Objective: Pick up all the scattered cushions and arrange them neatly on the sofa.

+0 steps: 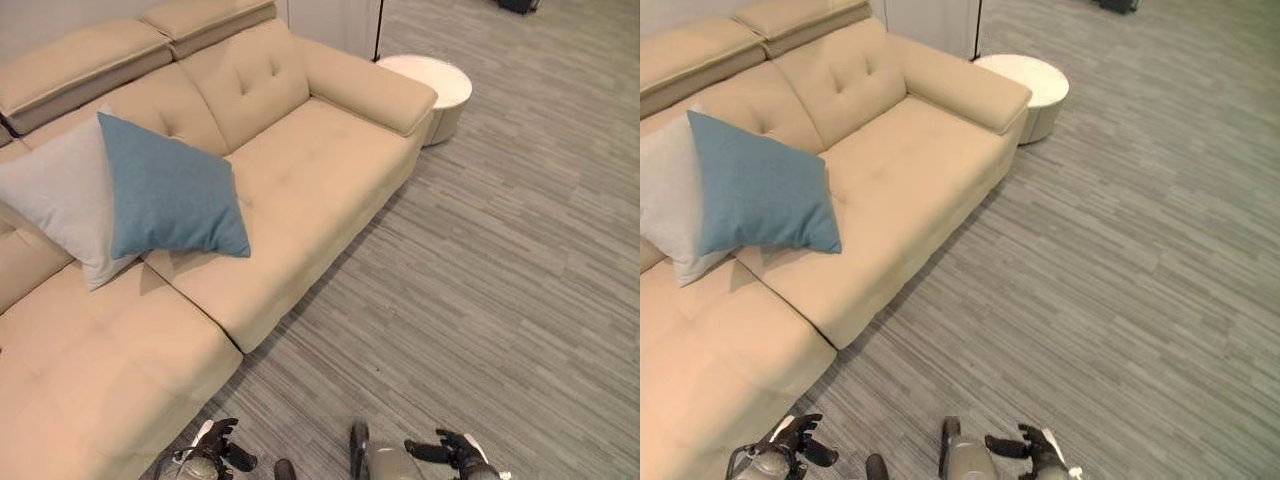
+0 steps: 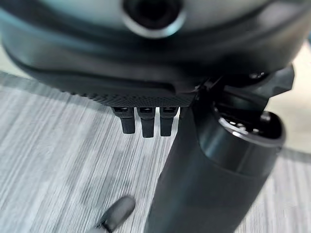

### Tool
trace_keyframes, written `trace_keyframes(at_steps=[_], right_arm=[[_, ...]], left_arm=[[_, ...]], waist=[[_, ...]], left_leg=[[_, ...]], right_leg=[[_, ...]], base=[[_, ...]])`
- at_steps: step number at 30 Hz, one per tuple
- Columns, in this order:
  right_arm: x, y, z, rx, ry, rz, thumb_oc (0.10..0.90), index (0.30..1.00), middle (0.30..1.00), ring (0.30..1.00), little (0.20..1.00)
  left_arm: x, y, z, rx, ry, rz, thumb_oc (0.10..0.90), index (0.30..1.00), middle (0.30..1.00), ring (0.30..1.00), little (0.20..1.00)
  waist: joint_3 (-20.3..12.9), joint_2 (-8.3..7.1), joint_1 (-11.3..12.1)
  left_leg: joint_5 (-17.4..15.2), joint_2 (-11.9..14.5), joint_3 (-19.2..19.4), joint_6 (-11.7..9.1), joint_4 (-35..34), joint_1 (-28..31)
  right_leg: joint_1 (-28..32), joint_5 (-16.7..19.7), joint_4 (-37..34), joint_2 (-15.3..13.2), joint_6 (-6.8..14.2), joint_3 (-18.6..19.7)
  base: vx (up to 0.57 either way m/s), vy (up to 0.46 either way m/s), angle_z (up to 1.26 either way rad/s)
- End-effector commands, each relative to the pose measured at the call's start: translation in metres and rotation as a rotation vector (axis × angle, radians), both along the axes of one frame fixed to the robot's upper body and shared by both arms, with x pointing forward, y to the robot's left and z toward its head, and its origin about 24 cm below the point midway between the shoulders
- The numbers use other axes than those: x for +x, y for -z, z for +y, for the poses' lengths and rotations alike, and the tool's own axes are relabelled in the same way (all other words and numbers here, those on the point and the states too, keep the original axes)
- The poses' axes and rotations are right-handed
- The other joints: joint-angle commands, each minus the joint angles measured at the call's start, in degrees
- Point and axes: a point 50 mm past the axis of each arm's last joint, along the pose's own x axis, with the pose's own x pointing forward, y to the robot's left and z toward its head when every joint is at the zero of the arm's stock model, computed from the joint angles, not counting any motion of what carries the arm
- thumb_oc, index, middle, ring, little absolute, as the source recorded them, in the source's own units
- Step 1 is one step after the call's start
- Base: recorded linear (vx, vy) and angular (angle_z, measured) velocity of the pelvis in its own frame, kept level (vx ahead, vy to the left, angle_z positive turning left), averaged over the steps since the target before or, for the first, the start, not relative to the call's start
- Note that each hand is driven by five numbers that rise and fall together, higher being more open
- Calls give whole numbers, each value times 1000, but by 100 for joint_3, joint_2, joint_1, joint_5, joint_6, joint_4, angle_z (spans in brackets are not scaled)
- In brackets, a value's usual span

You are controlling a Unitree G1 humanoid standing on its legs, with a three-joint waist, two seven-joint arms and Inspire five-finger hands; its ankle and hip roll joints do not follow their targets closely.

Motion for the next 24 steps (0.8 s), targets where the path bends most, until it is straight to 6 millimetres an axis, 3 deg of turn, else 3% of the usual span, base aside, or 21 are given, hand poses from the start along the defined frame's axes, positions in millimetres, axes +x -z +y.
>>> trace_keyframes(at_steps=[1,4,5,8,10,11,12,14,17,18,20,24], right_arm=[[-9,-2,-19,-68,-24,33,800,900,900,900,900],[-15,-1,-20,-71,-14,51,800,900,900,900,900],[-19,0,-22,-70,-6,62,800,900,900,900,900],[-20,-1,-26,-78,6,60,800,900,900,900,900],[-21,-1,-27,-81,17,61,800,900,900,900,900],[-21,-1,-27,-81,17,61,800,900,900,900,900],[-28,0,-29,-88,25,87,800,900,900,900,900],[-32,1,-30,-95,27,102,800,900,900,900,900],[-33,1,-30,-104,20,108,800,900,900,900,900],[-33,2,-30,-107,18,112,800,900,900,900,900],[-37,3,-28,-103,10,127,800,900,900,900,900],[-38,6,-22,-99,-26,145,800,900,900,900,900]], left_arm=[[13,-4,-4,-2,25,-59,800,900,900,900,900],[11,-3,-7,-14,20,-54,800,900,900,900,900],[12,-3,-10,-24,25,-55,800,900,900,900,900],[21,-6,-13,-34,38,-82,800,900,900,900,900],[27,-8,-15,-39,37,-105,800,900,900,900,900],[27,-8,-15,-38,37,-105,800,900,900,900,900],[28,-9,-15,-41,30,-111,800,900,900,900,900],[24,-8,-14,-37,27,-100,800,900,900,900,900],[21,-6,-11,-28,21,-89,800,900,900,900,900],[18,-6,-8,-22,10,-79,800,900,900,900,900],[9,-3,-5,-16,-10,-50,800,900,900,900,900],[-1,-1,3,-2,-41,-20,800,900,900,900,900]], waist=[[-65,-27,-134],[-124,-42,-121],[-153,-51,-111],[-34,-162,-66],[6,-243,-47],[6,-240,-49],[-28,-273,-13],[-54,-299,27],[-96,-218,66],[-111,-207,90],[-169,-183,110],[-312,-270,228]], left_leg=[[-460,-262,-159,0,606,-307],[-604,-225,-249,-76,863,-319],[-648,-158,-226,-193,1129,-376],[-155,124,-118,-501,2424,-981],[5,365,142,-544,2929,-1300],[-3,372,138,-545,2946,-1309],[10,573,446,-490,2797,-1436],[-133,605,619,-409,2330,-1507],[383,680,860,-522,1389,-1668],[443,710,872,-616,1048,-1647],[549,646,905,-510,942,-1604],[339,432,920,-352,1023,-1528]], right_leg=[[763,-413,-135,120,209,115],[927,-467,-157,134,119,56],[1127,-560,-233,151,27,-58],[1465,-683,-379,137,-178,-251],[1683,-761,-526,181,-309,-399],[1685,-758,-531,187,-310,-402],[1893,-827,-681,199,-333,-553],[2058,-871,-823,202,-272,-670],[2253,-982,-959,314,-216,-818],[2428,-1167,-974,374,-186,-799],[2448,-1159,-931,431,-190,-832],[2561,-1349,-578,286,-122,-755]], base=[[254,-188,63],[171,-172,44],[139,-184,55],[90,-223,63],[51,-167,71],[156,-125,45],[192,-75,45],[237,-49,52],[288,25,36],[343,58,20],[335,104,4],[271,110,-5]])
